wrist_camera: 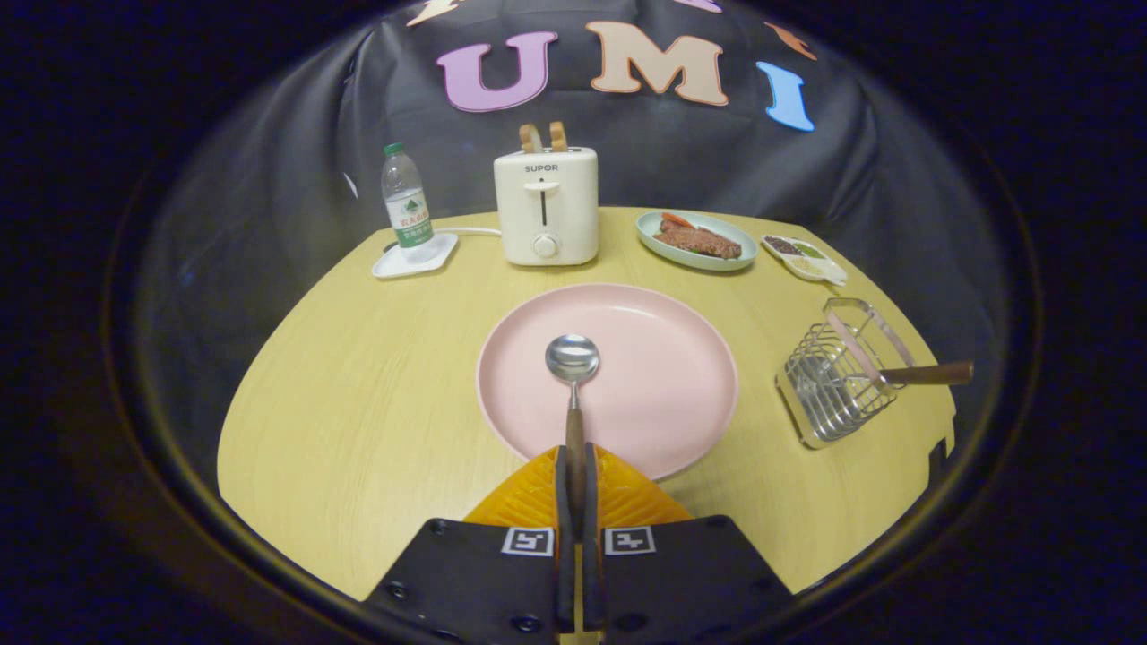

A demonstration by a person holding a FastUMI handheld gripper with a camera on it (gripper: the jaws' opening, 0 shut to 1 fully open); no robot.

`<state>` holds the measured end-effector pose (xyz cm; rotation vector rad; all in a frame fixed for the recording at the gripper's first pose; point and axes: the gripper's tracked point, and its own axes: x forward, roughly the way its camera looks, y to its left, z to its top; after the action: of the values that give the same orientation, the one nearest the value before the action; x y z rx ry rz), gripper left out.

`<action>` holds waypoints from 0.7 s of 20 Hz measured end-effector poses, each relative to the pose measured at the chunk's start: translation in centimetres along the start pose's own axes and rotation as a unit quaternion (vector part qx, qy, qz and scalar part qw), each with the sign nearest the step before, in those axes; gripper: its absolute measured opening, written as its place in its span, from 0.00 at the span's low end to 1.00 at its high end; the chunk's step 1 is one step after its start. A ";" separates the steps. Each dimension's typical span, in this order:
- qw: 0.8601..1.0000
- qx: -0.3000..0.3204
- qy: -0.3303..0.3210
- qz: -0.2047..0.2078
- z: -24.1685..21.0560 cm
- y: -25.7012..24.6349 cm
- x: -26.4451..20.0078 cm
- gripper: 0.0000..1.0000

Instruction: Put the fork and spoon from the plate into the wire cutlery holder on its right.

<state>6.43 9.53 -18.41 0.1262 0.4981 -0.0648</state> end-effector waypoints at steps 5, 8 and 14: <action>1.000 0.007 -0.013 -0.013 1.8 -1.0 -0.7 0.07; 1.000 0.010 -0.003 -0.017 1.3 -1.3 -0.8 0.07; 1.000 0.012 0.006 -0.017 0.6 -1.4 -0.6 0.06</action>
<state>6.02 8.08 -17.71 0.1421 0.5111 -0.1031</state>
